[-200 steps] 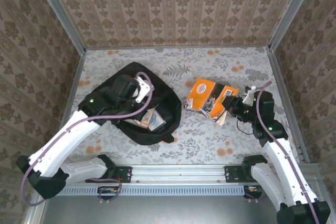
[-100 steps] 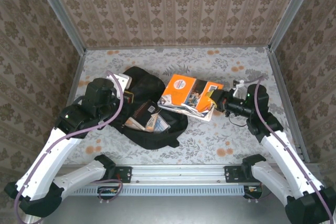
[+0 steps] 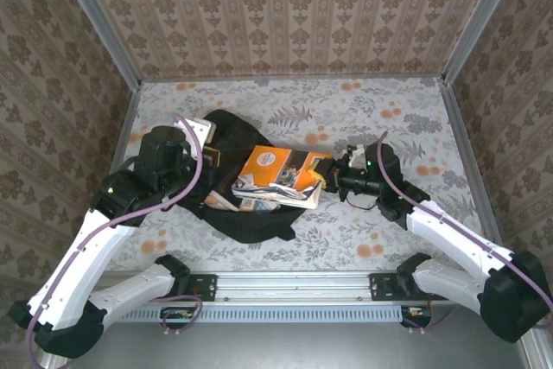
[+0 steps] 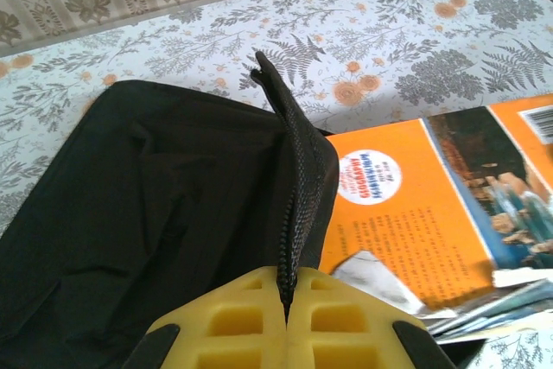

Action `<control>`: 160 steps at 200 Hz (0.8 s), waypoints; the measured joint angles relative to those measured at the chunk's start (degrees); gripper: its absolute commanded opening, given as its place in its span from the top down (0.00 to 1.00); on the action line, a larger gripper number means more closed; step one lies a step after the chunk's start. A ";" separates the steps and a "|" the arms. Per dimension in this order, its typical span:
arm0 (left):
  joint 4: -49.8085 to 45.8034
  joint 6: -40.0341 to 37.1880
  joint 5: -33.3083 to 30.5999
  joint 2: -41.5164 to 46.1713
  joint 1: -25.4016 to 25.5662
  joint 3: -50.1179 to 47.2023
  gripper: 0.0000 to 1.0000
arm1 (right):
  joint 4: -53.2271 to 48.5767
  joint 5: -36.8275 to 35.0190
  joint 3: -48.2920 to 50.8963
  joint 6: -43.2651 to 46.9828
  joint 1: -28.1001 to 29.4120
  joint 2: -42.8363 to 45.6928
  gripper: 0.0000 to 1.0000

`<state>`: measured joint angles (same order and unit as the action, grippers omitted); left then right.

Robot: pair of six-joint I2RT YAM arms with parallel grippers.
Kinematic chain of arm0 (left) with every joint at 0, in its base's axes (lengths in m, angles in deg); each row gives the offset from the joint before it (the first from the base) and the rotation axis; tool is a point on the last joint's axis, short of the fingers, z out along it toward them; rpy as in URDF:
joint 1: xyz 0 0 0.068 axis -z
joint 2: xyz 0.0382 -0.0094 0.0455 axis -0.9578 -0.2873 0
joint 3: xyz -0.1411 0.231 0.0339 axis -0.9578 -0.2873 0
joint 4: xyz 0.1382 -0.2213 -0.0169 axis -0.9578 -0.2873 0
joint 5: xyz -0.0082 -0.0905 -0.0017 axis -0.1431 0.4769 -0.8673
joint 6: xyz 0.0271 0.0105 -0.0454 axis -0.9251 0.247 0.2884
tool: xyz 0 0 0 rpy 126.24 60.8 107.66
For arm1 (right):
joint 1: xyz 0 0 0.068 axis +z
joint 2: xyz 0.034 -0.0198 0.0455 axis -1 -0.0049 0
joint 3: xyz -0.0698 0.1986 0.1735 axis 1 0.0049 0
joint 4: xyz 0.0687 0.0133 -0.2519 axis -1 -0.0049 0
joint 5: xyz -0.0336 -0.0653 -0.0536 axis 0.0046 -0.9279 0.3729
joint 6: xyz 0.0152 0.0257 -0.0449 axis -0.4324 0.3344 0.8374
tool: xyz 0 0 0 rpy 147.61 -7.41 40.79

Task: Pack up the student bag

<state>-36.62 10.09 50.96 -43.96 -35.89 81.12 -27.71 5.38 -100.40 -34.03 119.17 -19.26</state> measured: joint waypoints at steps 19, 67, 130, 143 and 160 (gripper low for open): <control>0.72 0.07 0.94 -0.79 0.00 0.00 1.00 | 1.49 -2.21 -1.75 -0.79 2.73 -5.11 1.00; 1.51 0.07 1.09 -1.03 0.00 0.00 1.00 | -0.90 -6.97 -5.11 1.84 7.34 -8.94 1.00; 2.78 0.07 3.78 -1.01 0.00 -0.85 1.00 | 1.25 -11.04 -7.52 2.25 8.46 -15.02 1.00; 3.13 0.07 4.42 -0.94 0.00 -1.27 1.00 | 1.68 -11.04 -10.47 2.45 9.29 -19.54 1.00; 3.58 0.13 5.27 -0.68 0.00 -1.86 1.00 | 3.26 -11.04 -14.75 2.89 10.21 -24.96 1.00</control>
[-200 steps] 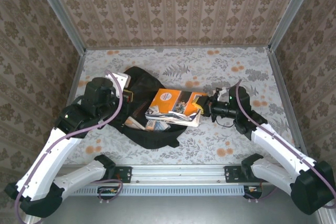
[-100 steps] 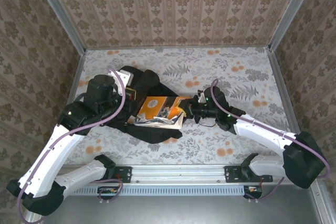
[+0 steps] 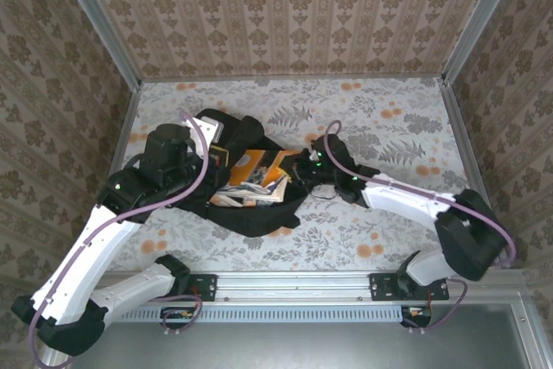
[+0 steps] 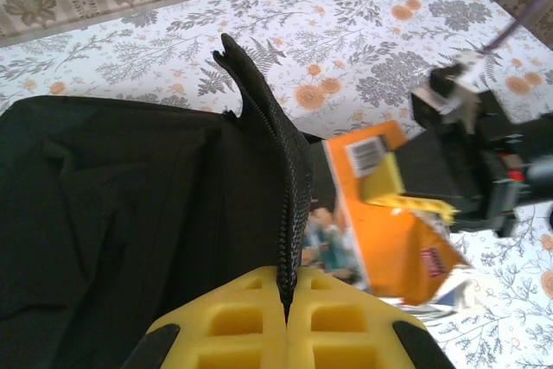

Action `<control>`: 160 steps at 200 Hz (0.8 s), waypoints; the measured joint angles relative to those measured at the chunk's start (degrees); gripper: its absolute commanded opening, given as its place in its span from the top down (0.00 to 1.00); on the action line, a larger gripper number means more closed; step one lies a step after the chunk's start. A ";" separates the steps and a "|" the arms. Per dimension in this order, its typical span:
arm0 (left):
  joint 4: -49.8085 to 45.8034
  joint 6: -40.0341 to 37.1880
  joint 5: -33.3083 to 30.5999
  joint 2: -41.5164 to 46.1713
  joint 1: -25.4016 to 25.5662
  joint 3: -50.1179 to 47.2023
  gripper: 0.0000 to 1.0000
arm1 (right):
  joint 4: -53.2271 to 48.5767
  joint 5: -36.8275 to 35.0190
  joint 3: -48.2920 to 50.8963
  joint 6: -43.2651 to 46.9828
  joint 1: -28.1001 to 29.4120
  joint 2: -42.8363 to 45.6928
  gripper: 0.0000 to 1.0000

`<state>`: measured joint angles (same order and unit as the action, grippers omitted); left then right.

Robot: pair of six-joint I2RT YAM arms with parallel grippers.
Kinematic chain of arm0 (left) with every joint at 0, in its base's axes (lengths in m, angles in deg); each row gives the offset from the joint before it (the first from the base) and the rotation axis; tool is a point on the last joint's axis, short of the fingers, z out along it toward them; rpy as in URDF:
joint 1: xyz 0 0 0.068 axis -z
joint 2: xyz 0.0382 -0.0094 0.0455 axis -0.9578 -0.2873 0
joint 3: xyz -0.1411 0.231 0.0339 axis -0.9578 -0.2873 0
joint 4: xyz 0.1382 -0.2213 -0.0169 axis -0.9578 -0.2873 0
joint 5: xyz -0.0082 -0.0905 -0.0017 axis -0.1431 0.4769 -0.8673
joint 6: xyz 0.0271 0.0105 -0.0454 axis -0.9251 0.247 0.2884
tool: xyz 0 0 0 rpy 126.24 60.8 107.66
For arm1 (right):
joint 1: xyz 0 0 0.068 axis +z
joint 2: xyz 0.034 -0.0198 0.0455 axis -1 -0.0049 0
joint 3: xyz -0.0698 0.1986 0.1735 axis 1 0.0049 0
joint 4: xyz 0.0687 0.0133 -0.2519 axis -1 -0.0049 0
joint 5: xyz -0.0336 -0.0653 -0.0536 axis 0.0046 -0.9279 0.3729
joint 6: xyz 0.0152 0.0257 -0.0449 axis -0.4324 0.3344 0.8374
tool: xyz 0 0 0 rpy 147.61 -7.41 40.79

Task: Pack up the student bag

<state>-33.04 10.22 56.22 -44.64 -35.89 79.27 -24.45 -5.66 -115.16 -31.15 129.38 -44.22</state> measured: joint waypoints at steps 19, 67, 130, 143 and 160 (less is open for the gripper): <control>0.87 0.76 0.85 0.39 -0.02 -0.81 1.00 | 2.78 -0.02 -4.50 0.63 0.63 -5.53 1.00; 2.49 2.93 2.34 0.04 -0.02 -1.90 0.94 | 8.39 -2.03 -14.86 1.09 3.15 -20.17 0.77; 3.30 6.21 3.54 0.50 -0.98 -1.92 0.24 | 10.10 -14.75 -9.90 4.42 4.92 -21.05 0.28; 2.82 8.00 2.71 1.66 -2.69 -1.99 0.23 | 10.10 -16.57 -8.13 5.01 4.22 -20.26 0.25; 0.57 11.19 1.07 3.06 -5.62 -1.99 0.21 | 9.90 -17.25 -6.29 5.68 2.80 -18.71 0.21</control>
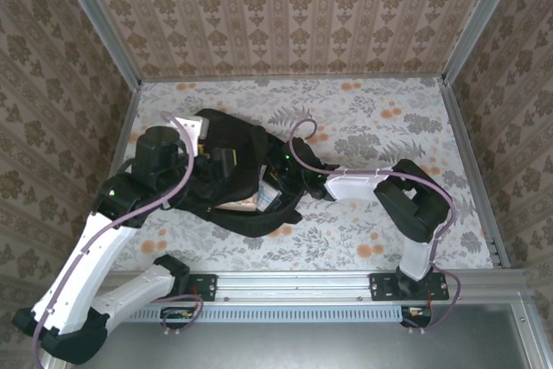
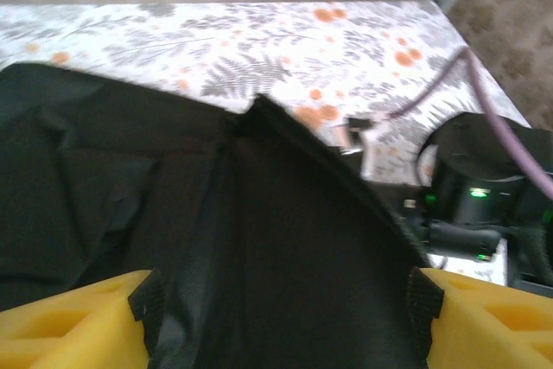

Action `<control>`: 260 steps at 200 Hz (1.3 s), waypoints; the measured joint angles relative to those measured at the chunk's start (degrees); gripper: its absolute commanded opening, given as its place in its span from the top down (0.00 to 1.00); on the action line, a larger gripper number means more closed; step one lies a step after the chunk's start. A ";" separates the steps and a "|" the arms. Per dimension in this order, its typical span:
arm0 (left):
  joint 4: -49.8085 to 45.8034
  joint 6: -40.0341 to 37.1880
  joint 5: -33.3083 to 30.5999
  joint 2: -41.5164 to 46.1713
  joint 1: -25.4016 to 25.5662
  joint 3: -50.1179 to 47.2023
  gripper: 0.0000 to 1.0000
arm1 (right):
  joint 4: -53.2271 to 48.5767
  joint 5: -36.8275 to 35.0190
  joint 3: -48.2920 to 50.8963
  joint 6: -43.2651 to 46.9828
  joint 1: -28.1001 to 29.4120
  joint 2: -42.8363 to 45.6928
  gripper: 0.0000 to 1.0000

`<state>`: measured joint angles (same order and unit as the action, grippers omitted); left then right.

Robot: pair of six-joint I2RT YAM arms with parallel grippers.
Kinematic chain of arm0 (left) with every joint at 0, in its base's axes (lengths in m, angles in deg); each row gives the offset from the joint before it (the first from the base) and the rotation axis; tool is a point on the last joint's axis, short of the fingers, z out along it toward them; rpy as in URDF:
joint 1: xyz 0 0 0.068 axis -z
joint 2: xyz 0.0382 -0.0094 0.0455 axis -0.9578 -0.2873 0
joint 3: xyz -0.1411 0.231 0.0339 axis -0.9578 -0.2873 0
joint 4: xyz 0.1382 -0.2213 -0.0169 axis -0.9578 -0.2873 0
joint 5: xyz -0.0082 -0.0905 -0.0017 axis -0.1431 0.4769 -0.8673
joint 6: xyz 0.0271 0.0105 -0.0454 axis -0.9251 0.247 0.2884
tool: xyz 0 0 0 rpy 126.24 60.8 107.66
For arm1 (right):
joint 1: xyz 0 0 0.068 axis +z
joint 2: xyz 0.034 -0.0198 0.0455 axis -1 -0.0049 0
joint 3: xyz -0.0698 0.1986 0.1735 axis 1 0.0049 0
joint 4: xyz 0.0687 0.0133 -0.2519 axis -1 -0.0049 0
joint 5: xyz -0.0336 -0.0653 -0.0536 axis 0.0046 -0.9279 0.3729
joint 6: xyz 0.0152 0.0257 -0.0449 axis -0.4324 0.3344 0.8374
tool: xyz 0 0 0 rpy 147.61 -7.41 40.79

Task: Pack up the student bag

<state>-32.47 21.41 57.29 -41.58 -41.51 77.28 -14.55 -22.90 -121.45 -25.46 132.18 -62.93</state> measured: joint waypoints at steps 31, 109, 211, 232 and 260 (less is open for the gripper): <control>-4.81 4.66 -2.34 1.79 -6.64 -0.90 0.15 | -6.01 0.85 1.38 4.55 -3.32 6.69 0.22; -17.46 20.02 -14.82 4.55 -11.67 -2.82 0.07 | -26.97 -0.52 3.48 22.03 -10.40 28.68 0.24; -23.91 34.62 -13.79 4.87 -18.40 -16.28 0.06 | -50.69 10.49 -23.19 44.96 -11.34 -0.22 0.38; -21.84 34.77 -11.93 5.09 -18.71 -18.25 0.06 | -51.63 13.16 -23.30 45.77 -11.45 -3.67 0.59; -17.73 34.51 -8.46 3.72 -18.71 -20.48 0.04 | -51.93 12.63 -23.43 45.68 -11.74 -4.13 0.95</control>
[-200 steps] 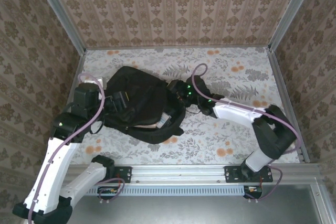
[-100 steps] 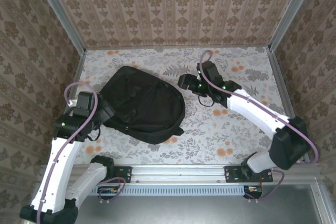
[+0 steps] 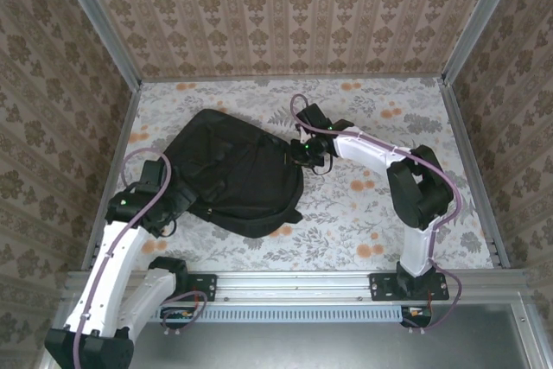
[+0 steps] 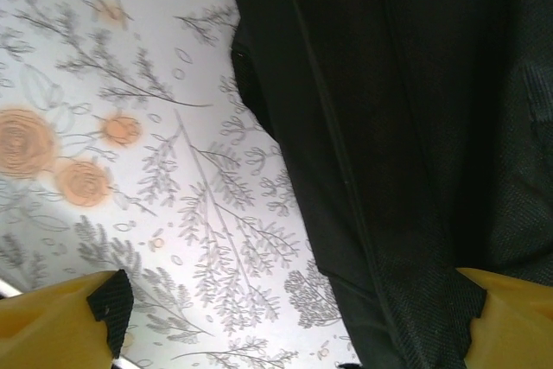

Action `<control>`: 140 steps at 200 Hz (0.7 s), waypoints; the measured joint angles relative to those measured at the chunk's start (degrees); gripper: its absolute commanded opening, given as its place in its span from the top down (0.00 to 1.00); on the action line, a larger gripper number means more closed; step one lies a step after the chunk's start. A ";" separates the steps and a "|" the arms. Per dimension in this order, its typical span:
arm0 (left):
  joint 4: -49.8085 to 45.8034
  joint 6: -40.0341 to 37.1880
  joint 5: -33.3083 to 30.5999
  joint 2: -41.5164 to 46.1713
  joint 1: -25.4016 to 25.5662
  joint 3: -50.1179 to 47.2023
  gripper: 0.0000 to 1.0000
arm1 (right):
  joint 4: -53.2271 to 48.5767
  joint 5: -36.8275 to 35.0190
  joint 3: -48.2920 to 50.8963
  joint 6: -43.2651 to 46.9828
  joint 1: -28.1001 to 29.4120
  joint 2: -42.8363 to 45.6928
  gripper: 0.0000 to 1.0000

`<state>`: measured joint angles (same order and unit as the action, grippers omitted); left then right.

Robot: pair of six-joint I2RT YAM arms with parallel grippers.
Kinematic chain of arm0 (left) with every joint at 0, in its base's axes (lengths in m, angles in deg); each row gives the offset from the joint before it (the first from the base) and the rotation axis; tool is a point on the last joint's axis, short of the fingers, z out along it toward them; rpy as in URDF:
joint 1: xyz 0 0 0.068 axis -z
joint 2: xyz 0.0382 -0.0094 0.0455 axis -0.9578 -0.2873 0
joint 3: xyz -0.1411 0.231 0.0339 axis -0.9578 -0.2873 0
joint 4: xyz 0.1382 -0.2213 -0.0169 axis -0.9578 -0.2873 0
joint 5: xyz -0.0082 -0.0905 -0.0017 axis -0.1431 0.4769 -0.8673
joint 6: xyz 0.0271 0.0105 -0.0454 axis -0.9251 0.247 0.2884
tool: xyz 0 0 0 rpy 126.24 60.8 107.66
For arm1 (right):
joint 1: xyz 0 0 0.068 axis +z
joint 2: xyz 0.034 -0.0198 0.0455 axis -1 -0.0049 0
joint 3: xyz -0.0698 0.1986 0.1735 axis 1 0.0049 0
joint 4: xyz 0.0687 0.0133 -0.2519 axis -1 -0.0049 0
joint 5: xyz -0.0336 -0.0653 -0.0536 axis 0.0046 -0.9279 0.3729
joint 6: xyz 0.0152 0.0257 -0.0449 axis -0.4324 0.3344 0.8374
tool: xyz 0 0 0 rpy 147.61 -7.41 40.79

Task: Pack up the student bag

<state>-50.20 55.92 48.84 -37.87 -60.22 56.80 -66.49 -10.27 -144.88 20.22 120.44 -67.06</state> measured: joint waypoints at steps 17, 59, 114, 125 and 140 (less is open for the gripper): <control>2.91 -0.94 2.14 -1.46 0.00 -0.39 0.03 | 1.38 -1.05 1.46 -0.76 -0.74 1.51 1.00; 11.41 -6.73 8.07 -3.04 2.14 -0.22 0.00 | 5.35 -3.91 15.74 -5.62 -7.56 13.22 1.00; 22.67 -13.09 12.70 -2.12 7.15 -0.72 0.00 | 4.04 -7.85 24.68 -6.12 -15.26 24.24 0.55; 23.50 -13.27 13.14 -2.01 7.15 -1.01 0.00 | 3.15 -8.87 24.68 -5.11 -14.40 25.68 0.52; 24.02 -13.25 13.99 -2.47 7.17 -1.27 0.00 | 0.96 -12.17 24.50 -3.17 -11.72 29.42 0.51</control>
<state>-26.18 42.67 62.82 -40.34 -53.05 55.53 -65.52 -22.44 -120.38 17.05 108.72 -37.64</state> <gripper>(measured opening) 0.999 0.480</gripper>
